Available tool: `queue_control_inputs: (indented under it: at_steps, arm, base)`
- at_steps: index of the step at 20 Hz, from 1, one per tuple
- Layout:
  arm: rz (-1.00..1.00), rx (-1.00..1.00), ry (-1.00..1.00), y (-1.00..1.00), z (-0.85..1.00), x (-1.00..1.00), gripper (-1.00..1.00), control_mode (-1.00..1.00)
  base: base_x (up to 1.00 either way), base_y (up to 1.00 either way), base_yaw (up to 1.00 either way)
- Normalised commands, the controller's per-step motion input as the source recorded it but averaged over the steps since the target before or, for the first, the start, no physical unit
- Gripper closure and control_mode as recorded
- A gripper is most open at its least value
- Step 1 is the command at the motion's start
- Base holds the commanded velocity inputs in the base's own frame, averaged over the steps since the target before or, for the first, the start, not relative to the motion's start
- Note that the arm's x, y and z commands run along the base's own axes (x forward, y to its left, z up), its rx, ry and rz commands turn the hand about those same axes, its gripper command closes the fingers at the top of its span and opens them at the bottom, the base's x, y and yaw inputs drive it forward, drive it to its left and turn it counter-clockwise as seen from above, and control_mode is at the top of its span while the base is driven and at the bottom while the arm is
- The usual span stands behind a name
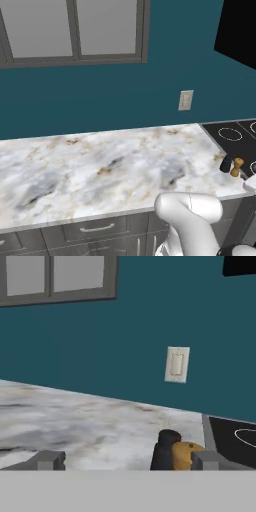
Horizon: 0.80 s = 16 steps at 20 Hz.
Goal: Take 2 condiments from the cabinet and move them on the counter near the stove.Make sure the condiments are lined up with each other, next to each other.
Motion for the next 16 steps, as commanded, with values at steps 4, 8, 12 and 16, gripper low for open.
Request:
queue_control_inputs:
  at_steps: [4,8,12,16]
  arm:
    - [0.0,0.01,0.49,0.34,1.0,0.0,-1.0,-1.0]
    - [-0.06,0.0,0.46,0.47,0.9,0.01,-1.0,-1.0]
    - [-0.17,-0.04,0.21,0.8,0.66,0.01,-1.0,-1.0]
    - [-0.13,-0.2,0.06,1.0,0.41,0.03,-1.0,-1.0]
  base:
    - [0.0,0.0,0.0]
    - [0.0,0.0,0.0]
    - [0.0,0.0,0.0]
    - [0.0,0.0,0.0]
